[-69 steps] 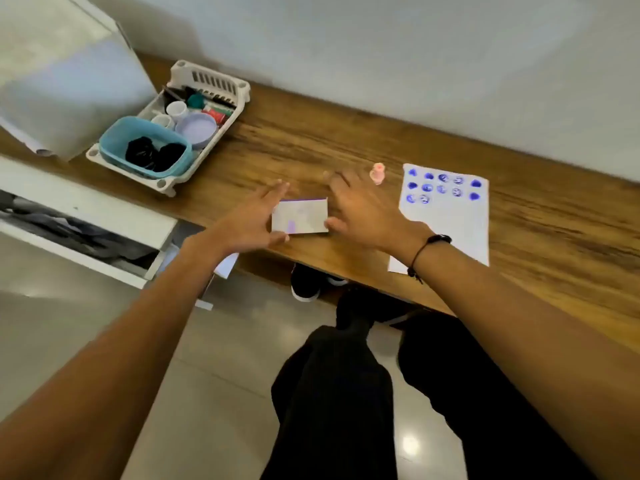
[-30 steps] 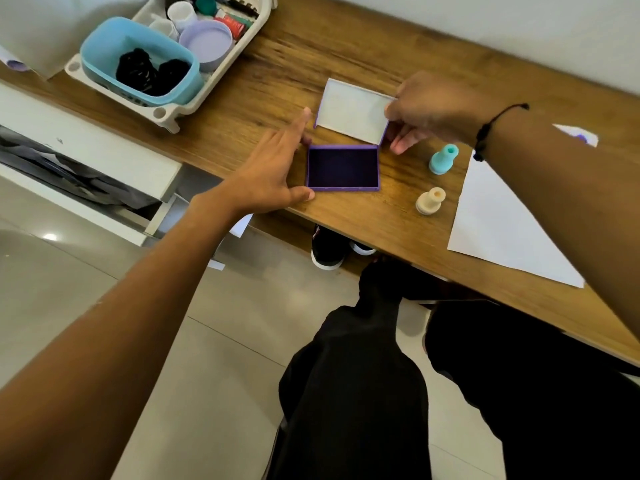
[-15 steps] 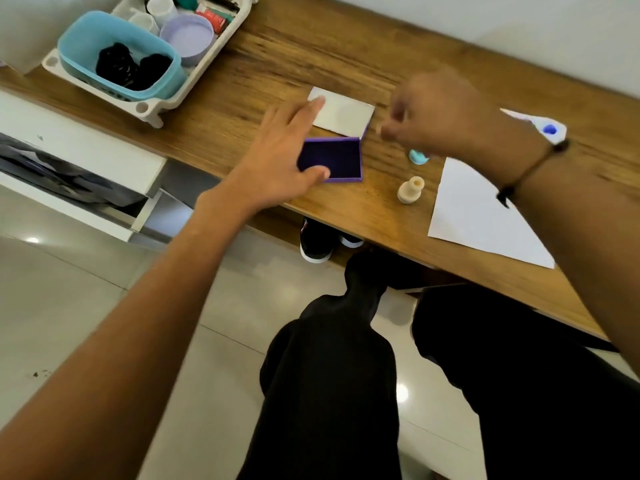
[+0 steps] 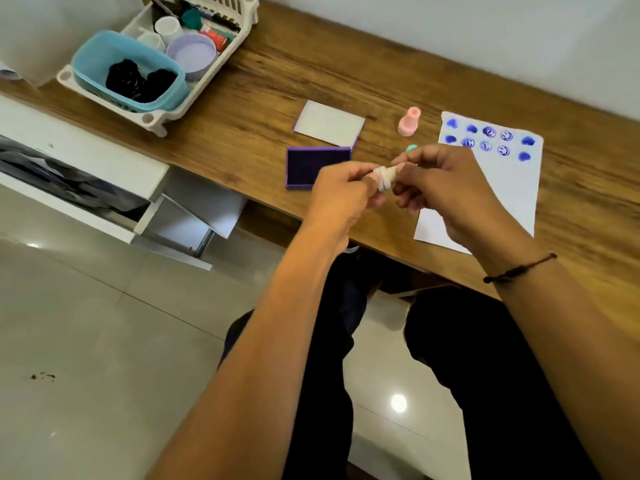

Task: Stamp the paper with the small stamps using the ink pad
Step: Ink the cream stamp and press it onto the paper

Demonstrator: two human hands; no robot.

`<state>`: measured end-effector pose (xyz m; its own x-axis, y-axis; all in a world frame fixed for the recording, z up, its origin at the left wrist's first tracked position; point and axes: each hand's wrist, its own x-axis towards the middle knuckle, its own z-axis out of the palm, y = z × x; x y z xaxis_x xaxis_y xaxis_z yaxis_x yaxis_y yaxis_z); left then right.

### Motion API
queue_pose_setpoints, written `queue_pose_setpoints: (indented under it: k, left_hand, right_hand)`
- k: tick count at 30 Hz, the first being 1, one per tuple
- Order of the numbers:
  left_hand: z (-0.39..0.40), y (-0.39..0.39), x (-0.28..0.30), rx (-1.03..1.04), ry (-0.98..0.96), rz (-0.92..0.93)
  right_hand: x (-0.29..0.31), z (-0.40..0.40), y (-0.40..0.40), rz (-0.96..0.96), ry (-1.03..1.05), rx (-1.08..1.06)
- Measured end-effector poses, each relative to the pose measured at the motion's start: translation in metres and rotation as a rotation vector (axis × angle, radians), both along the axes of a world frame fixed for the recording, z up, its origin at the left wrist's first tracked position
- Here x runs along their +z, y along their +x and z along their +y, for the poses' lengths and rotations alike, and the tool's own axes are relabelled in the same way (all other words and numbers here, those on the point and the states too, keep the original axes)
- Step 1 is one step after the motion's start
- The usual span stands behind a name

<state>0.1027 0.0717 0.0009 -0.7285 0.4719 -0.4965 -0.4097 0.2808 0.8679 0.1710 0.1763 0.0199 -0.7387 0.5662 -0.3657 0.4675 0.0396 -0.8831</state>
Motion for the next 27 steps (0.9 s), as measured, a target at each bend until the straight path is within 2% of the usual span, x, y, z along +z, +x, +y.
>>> queue_pose_setpoints:
  k: [3,6,15,19,22,27]
  left_hand:
    - [-0.004,-0.003,0.001,0.013,0.013,0.054]
    - [-0.011,-0.004,0.001,-0.017,-0.007,0.096]
    - [-0.030,-0.019,0.001,0.122,0.047,0.117]
    - [-0.035,-0.024,0.002,0.159,0.084,0.059]
    - [-0.037,-0.026,0.002,0.189,0.105,0.000]
    - [-0.042,-0.036,0.001,0.384,0.207,-0.232]
  right_hand:
    - [-0.003,-0.005,-0.002,0.046,-0.109,-0.036]
    - [-0.004,-0.009,-0.008,0.067,-0.111,-0.017]
    - [-0.011,-0.030,-0.036,0.136,0.103,0.063]
    - [-0.014,-0.036,-0.043,0.162,0.200,0.104]
    - [-0.015,-0.040,-0.044,0.208,0.351,0.155]
    - [-0.015,-0.031,-0.047,0.259,0.400,0.187]
